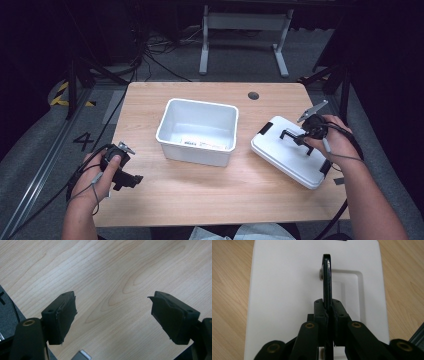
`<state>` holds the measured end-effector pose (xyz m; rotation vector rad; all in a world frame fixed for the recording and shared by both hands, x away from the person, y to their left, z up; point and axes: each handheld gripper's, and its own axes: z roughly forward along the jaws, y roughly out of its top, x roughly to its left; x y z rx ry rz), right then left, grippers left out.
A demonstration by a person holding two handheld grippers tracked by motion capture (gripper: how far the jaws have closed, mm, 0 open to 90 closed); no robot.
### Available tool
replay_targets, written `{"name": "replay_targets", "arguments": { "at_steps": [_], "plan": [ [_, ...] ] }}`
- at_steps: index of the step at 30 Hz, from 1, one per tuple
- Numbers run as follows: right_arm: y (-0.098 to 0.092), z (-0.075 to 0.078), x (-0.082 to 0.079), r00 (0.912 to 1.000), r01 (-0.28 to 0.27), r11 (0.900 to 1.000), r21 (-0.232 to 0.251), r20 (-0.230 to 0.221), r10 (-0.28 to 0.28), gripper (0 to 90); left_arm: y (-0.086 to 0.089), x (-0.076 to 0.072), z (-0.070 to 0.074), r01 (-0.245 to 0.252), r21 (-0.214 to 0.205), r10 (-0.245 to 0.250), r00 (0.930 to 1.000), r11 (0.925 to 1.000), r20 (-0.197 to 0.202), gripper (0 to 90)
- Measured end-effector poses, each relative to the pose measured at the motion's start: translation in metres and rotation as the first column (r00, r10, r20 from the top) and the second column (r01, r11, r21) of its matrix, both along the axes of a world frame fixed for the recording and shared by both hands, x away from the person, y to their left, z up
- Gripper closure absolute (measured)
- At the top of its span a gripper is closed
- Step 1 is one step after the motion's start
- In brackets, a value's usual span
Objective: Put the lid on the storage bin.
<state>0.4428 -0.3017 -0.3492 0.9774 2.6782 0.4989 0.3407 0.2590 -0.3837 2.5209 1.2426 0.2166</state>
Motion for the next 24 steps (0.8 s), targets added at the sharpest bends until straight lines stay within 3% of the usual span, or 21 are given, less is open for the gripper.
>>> {"name": "replay_targets", "arguments": {
  "at_steps": [5,13,24],
  "plan": [
    [0.003,0.019,-0.001,0.9998,-0.004,1.0,0.009,0.021,0.004,84.8,0.001,0.0,0.001,0.011,-0.006,-0.011,0.9999,0.9999,-0.003,20.3],
    [0.012,0.047,0.001,0.9981,-0.025,0.9992,-0.03,0.055,0.027,84.8,0.005,0.0,0.002,0.004,-0.013,-0.004,0.9999,0.9999,-0.014,20.3],
    [0.028,0.079,0.001,0.9938,-0.067,0.9972,-0.033,0.086,0.07,84.8,0.01,0.008,0.005,0.003,-0.017,-0.003,1.0,0.9999,-0.008,19.9]
  ]
}}
